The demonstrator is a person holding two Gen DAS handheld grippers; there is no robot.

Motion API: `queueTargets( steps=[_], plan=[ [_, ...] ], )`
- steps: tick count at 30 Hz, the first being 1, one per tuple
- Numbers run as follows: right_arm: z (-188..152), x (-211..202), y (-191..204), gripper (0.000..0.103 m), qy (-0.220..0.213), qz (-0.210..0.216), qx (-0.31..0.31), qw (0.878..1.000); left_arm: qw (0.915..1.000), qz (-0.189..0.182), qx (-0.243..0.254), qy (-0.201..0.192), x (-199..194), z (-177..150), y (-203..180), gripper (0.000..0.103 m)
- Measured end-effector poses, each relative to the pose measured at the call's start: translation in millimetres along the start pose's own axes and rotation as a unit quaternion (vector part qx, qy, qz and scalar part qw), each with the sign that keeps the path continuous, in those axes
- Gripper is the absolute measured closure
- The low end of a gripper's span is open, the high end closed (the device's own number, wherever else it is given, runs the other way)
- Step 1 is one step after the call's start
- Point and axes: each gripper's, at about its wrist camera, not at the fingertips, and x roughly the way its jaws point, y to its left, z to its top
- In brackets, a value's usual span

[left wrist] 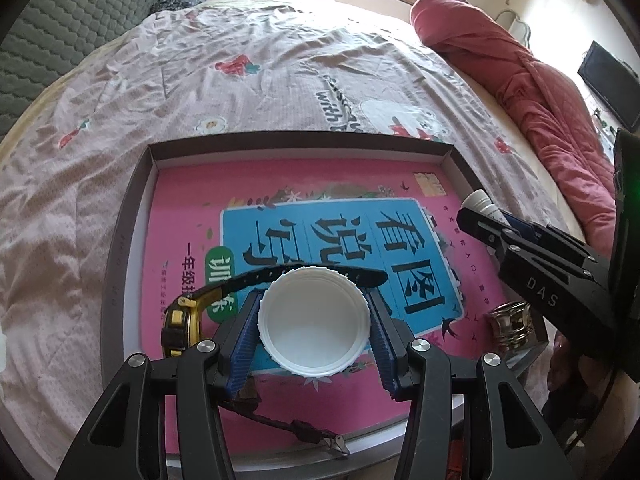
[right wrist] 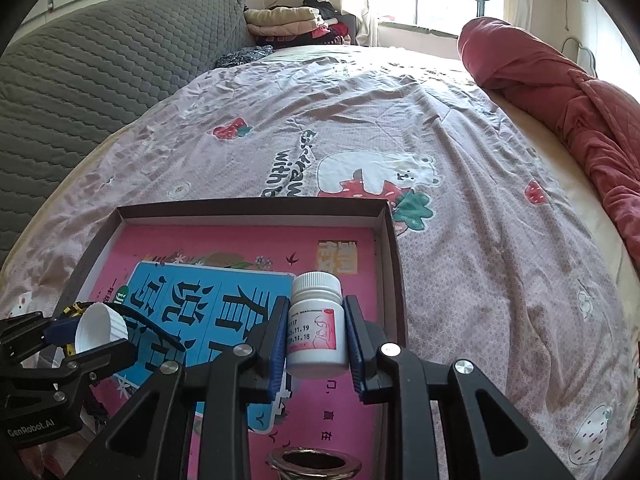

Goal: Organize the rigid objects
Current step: 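Carry the lid over the book while the right tool carries the pill bottle inward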

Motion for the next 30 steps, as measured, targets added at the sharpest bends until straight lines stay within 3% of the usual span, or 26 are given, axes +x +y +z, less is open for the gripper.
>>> queueTargets(
  steps=[30],
  plan=[
    [-9, 17, -5, 0.076, 0.03, -0.019, 0.006, 0.999, 0.9995, 0.021, 0.022, 0.01, 13, -8, -7, 0.05]
  ],
)
